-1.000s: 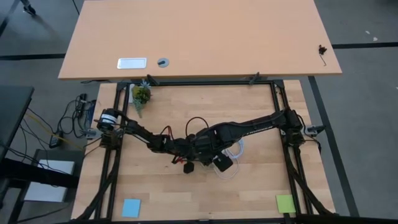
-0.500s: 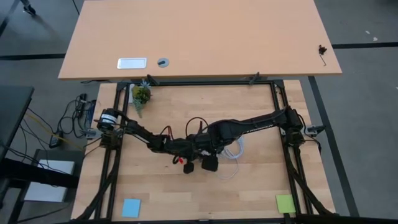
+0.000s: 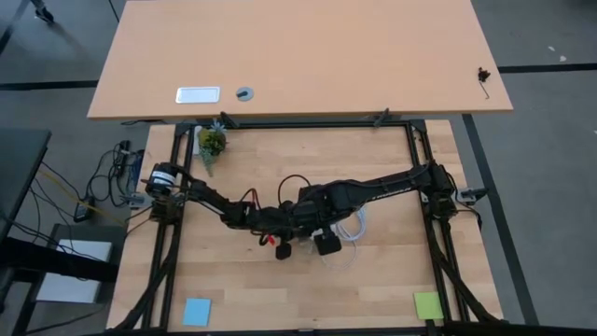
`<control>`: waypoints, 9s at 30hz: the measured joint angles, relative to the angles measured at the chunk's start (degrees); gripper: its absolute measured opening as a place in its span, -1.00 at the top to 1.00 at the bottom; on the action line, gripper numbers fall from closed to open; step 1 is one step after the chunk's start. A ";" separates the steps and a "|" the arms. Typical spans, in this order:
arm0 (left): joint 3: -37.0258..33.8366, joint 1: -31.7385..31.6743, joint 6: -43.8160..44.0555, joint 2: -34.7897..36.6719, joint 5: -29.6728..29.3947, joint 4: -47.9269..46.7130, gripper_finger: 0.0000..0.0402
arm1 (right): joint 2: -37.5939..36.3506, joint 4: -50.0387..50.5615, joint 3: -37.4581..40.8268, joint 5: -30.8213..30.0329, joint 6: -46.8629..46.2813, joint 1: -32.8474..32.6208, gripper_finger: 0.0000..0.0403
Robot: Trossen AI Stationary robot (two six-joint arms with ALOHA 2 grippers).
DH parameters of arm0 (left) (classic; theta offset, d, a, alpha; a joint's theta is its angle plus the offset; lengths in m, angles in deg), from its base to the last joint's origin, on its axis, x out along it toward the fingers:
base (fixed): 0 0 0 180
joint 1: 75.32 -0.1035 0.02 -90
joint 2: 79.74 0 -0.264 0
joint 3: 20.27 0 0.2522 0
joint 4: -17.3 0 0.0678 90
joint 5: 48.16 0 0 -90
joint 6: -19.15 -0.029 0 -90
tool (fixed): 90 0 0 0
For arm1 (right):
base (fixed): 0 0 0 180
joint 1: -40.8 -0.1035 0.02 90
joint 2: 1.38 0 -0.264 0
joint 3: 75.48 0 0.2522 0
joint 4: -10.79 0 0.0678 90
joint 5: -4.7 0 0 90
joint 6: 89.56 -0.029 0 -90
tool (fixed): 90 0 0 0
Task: Screw lightbulb
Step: Insert the lightbulb into the lamp socket
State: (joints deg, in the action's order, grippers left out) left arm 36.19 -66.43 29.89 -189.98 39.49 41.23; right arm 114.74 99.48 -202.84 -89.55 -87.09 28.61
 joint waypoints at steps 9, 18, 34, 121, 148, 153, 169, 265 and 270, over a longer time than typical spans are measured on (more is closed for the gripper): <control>0.00 -0.26 0.00 0.00 0.33 0.00 1.00 | -0.01 -0.31 0.76 2.62 13.69 0.22 -0.64; 0.00 -0.28 -0.07 0.00 0.50 0.02 1.00 | -0.01 -1.32 4.06 4.28 15.50 0.35 -0.56; 0.00 -0.26 -0.02 0.00 0.57 -0.02 1.00 | -0.05 -3.16 4.00 6.39 -27.55 -0.77 -0.34; 0.00 -0.28 -0.07 0.00 -0.72 -0.39 1.00 | -0.05 -6.32 3.43 6.38 15.72 -0.06 -0.62; 0.00 -0.26 -0.03 -0.01 -0.37 -0.37 1.00 | 0.04 -4.66 -1.07 7.43 -15.86 1.20 -0.20; 0.00 -0.26 -0.02 0.00 -0.42 -0.37 1.00 | 0.04 -1.42 -3.52 5.47 1.22 0.51 -0.28; 0.00 -0.26 -0.02 0.00 -0.61 -0.37 1.00 | -0.01 -3.49 0.99 3.30 19.15 -1.55 -0.54; -0.28 -1.07 -3.83 5.54 -0.33 -9.18 1.00 | 2.88 6.33 -8.77 3.31 -17.02 -1.64 -0.50; -0.22 -1.02 -4.77 10.85 0.04 -16.68 1.00 | 2.86 9.62 -9.08 0.70 -16.91 -2.61 -0.36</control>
State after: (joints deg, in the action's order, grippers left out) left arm 35.97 -67.46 25.12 -179.13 39.54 24.55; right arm 117.60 109.10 -211.92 -88.84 -104.00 26.00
